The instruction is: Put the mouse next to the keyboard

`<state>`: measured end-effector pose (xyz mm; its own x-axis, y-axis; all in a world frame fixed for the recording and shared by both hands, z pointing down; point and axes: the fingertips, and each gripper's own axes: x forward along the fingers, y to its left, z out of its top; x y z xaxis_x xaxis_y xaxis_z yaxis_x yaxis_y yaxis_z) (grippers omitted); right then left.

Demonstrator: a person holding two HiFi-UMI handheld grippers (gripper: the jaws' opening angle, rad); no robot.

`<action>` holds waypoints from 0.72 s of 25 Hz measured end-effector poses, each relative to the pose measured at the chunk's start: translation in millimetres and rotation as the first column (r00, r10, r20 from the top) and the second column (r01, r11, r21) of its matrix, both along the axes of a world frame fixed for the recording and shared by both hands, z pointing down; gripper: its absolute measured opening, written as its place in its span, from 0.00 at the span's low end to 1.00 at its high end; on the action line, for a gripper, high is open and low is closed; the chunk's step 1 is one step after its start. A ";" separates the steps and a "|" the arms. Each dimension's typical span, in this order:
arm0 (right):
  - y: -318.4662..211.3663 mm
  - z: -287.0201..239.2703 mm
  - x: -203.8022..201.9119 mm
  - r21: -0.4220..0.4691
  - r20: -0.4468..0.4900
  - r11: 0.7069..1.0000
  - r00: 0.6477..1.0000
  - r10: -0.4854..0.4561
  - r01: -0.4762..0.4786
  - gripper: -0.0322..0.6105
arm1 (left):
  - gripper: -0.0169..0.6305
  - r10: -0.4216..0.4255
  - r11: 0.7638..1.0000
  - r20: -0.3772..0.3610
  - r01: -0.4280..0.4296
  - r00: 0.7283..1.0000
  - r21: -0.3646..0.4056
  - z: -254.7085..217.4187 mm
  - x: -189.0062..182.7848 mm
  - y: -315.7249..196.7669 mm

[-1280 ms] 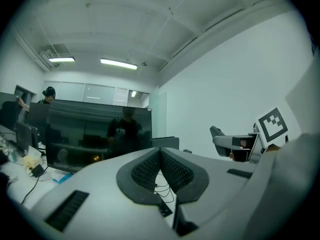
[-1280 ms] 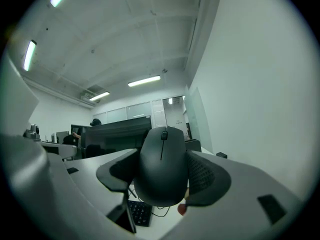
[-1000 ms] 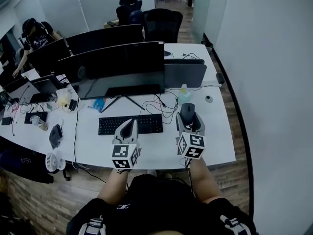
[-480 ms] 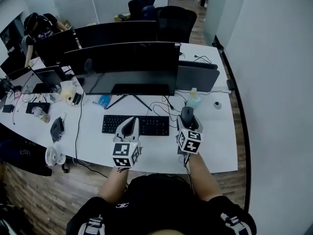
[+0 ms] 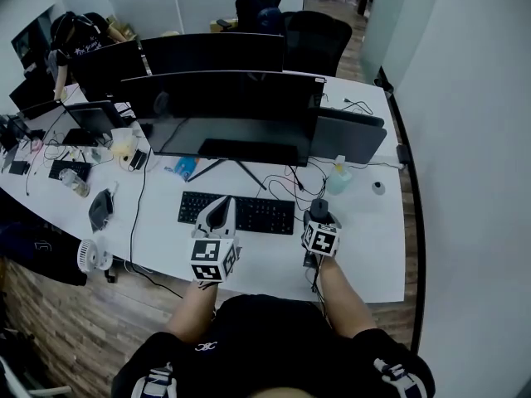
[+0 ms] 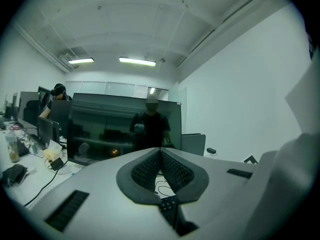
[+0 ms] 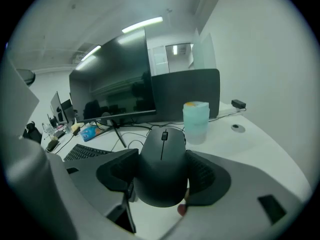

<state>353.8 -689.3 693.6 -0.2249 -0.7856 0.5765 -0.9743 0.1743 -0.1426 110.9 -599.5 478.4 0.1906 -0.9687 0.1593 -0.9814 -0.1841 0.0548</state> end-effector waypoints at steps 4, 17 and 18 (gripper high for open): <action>0.3 28.3 8.8 -0.094 -0.040 0.995 0.999 0.036 -0.039 0.54 | 0.05 -0.018 1.000 0.003 0.018 1.000 -0.007 2.3 -7.3 -1.4; 14.4 89.7 0.9 -0.218 -0.163 0.976 0.986 -0.047 0.011 0.54 | 0.05 -0.038 0.999 0.011 0.038 0.999 -0.019 5.9 -21.7 -3.7; 13.5 90.7 -0.7 -0.217 -0.160 0.976 0.986 -0.050 0.014 0.54 | 0.05 -0.038 0.999 0.011 0.038 0.999 -0.018 5.6 -22.3 -3.9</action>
<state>353.1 -675.8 784.3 -0.1360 -0.6334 0.7618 -0.9819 0.1882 -0.0188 88.6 -603.3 484.0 0.1518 -0.9722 0.1784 -0.9882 -0.1456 0.0475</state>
